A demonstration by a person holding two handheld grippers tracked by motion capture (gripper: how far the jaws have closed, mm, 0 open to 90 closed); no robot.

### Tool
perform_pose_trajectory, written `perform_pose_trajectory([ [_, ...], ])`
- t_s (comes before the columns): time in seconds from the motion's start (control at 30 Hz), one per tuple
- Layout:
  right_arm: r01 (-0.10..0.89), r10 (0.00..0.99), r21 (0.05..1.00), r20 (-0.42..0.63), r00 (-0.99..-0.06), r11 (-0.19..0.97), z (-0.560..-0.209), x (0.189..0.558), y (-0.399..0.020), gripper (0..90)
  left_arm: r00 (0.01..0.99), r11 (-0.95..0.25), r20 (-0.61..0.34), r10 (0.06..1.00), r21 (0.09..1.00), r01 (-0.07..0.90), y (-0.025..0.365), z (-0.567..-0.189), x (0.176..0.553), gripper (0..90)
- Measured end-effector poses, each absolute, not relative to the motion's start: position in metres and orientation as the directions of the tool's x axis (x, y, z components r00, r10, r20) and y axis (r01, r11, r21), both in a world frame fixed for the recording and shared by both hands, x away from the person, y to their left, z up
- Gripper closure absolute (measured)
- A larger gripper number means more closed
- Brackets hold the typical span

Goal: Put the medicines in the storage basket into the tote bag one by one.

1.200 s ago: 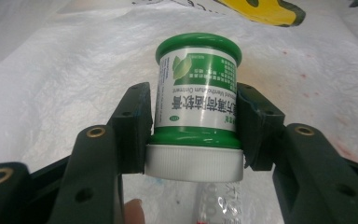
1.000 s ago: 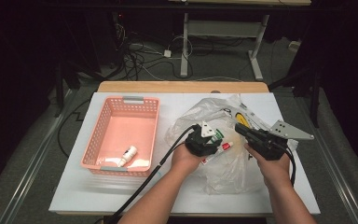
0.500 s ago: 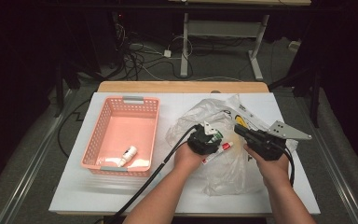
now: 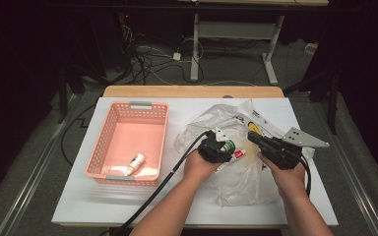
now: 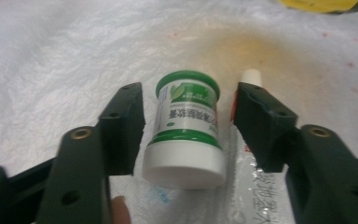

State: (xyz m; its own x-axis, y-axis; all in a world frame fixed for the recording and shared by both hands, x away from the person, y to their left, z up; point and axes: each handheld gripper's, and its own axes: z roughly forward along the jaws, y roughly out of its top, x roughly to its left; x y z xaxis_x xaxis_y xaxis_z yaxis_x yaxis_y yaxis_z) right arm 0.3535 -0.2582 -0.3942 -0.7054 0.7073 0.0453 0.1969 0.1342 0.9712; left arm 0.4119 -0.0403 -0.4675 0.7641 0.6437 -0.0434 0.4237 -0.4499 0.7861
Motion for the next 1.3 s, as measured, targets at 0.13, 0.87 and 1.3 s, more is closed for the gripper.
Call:
perform_pose_trajectory([
  [0.13,0.192,0.706,0.972,0.041,-0.707,0.137,-0.393,0.352,-0.259,90.0,0.778,-0.428,-0.073,0.624,0.801,0.419,-0.036,-0.460,0.403,37.3],
  [0.87,0.184,0.704,0.972,0.030,-0.710,0.145,-0.391,0.348,-0.257,90.0,0.821,-0.382,-0.188,0.539,0.814,0.438,0.011,-0.445,0.337,7.6],
  [1.3,0.176,0.707,0.973,0.021,-0.707,0.148,-0.389,0.345,-0.257,90.0,0.820,-0.379,-0.169,0.546,0.823,0.423,0.037,-0.431,0.314,0.0],
])
